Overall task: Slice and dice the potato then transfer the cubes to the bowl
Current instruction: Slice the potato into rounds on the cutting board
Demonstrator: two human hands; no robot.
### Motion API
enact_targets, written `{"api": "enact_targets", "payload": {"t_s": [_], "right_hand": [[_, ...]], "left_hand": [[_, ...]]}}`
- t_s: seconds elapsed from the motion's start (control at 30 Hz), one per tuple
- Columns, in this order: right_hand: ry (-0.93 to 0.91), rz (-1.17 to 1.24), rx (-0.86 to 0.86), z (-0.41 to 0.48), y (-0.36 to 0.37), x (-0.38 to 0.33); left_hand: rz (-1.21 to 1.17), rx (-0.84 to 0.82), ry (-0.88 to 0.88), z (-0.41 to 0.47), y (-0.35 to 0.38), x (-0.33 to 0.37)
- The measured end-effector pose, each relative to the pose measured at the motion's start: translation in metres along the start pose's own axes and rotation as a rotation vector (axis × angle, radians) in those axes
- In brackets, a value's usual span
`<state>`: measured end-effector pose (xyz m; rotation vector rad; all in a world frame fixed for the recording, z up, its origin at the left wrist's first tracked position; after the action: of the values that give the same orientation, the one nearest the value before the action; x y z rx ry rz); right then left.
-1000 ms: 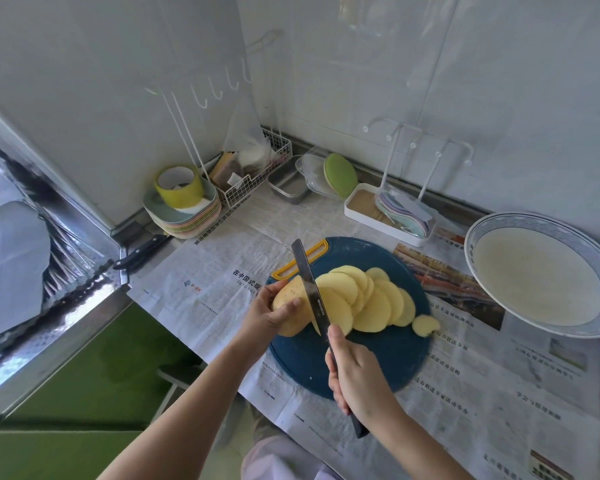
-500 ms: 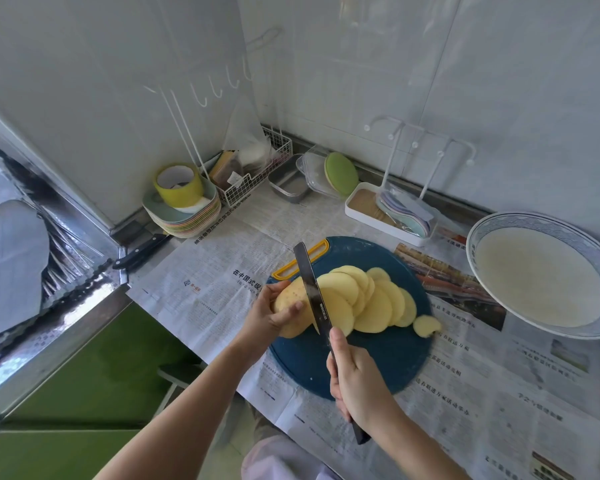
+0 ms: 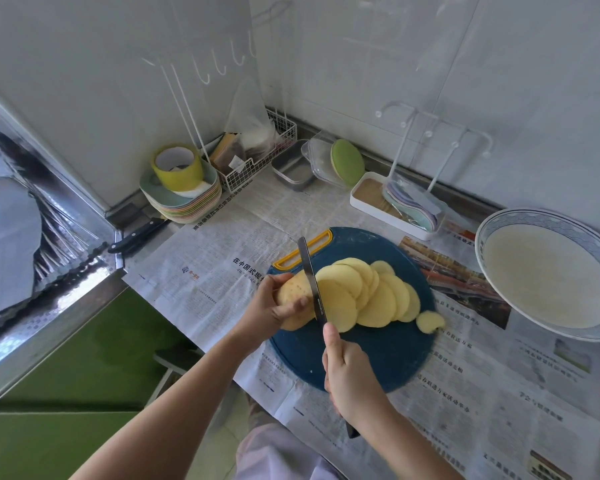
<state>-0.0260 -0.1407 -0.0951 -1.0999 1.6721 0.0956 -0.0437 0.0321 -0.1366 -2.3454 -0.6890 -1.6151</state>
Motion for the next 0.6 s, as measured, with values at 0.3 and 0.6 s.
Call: {"api": "enact_targets", "payload": {"t_s": [0.3,0.6], "right_hand": [[0.008,-0.051,0.015,0.009,0.009,0.008],[0.051,-0.042,-0.005,0.016,0.014,0.012]], "left_hand": [[0.053,-0.026,0.0,0.003,-0.003,0.0],[0.083,-0.073,-0.007,0.005,-0.004,0.003]]}}
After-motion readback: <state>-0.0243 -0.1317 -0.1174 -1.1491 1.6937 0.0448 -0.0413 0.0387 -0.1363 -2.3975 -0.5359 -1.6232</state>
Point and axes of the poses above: each hand's wrist, its own z-axis towards the middle knuckle, its own y-axis out of the palm, x = y × z, the point moved 2 cm from there along z, towards the middle knuckle, and after that the axes turned 6 degrees about -z, right-handed, at the moved point
